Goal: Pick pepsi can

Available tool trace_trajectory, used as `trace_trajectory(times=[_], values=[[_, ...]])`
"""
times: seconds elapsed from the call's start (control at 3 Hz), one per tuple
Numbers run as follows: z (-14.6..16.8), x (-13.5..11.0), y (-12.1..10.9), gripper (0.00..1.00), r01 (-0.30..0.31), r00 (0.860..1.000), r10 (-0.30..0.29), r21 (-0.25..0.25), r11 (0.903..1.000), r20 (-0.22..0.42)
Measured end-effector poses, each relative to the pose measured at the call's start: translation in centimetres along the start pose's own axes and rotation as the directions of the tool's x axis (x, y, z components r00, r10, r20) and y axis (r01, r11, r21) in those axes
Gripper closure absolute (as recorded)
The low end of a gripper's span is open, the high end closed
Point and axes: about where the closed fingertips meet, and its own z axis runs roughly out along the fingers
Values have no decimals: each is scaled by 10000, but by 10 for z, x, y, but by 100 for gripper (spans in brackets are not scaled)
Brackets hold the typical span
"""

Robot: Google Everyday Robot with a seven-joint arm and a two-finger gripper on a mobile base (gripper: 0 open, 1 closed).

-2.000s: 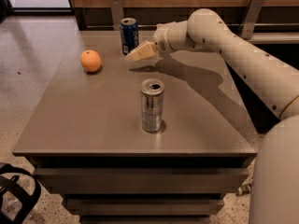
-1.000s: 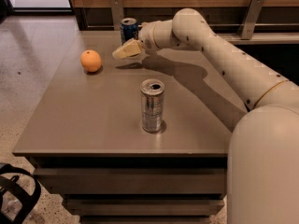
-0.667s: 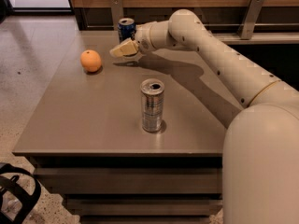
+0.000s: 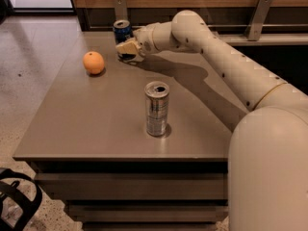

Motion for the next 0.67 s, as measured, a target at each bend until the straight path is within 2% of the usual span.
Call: trace_trajectory(times=[0.33,0.67], values=[[2,0,2,88,-4,10000,4,-43,10000,-4],[5,1,4,100,-7,10000,7,-82,10000,-7]])
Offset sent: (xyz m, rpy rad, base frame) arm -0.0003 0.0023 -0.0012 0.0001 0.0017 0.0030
